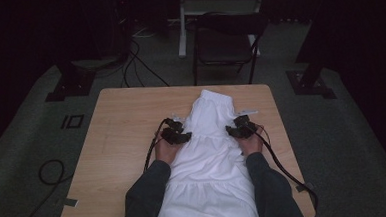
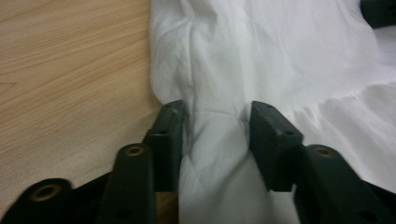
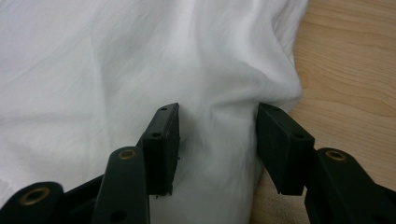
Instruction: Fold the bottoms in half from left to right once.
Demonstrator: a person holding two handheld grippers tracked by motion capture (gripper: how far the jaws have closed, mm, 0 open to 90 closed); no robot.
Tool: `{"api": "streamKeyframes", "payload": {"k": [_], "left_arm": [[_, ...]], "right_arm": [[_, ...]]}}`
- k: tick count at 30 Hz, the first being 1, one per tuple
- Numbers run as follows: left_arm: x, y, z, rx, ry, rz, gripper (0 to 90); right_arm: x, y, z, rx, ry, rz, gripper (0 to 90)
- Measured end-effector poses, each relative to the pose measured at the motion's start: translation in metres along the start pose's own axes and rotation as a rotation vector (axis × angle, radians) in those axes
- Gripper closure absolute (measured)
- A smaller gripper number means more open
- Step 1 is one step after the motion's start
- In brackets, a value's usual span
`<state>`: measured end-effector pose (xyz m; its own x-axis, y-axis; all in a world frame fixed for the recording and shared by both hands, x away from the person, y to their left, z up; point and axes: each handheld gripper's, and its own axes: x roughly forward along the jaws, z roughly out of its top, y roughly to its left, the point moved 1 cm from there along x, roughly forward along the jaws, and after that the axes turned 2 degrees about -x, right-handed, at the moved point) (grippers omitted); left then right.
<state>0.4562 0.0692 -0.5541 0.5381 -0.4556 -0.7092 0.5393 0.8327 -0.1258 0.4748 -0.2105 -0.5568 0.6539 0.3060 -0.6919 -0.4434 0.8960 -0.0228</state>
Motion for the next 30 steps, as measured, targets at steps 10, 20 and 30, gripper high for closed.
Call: {"api": "streamKeyframes", "payload": {"k": [10, 20, 30], "left_arm": [[-0.013, -0.001, -0.013, 0.015, 0.010, -0.029, 67.4], [-0.036, -0.008, -0.039, 0.034, 0.023, -0.053, 70.2], [-0.050, -0.016, -0.056, 0.050, 0.027, -0.070, 68.6]], "right_arm": [[-0.005, 0.008, -0.006, -0.012, -0.013, 0.013, 49.9], [-0.014, 0.027, -0.014, -0.061, -0.004, 0.062, 49.8], [-0.020, 0.037, -0.020, -0.086, -0.007, 0.089, 49.9]]}}
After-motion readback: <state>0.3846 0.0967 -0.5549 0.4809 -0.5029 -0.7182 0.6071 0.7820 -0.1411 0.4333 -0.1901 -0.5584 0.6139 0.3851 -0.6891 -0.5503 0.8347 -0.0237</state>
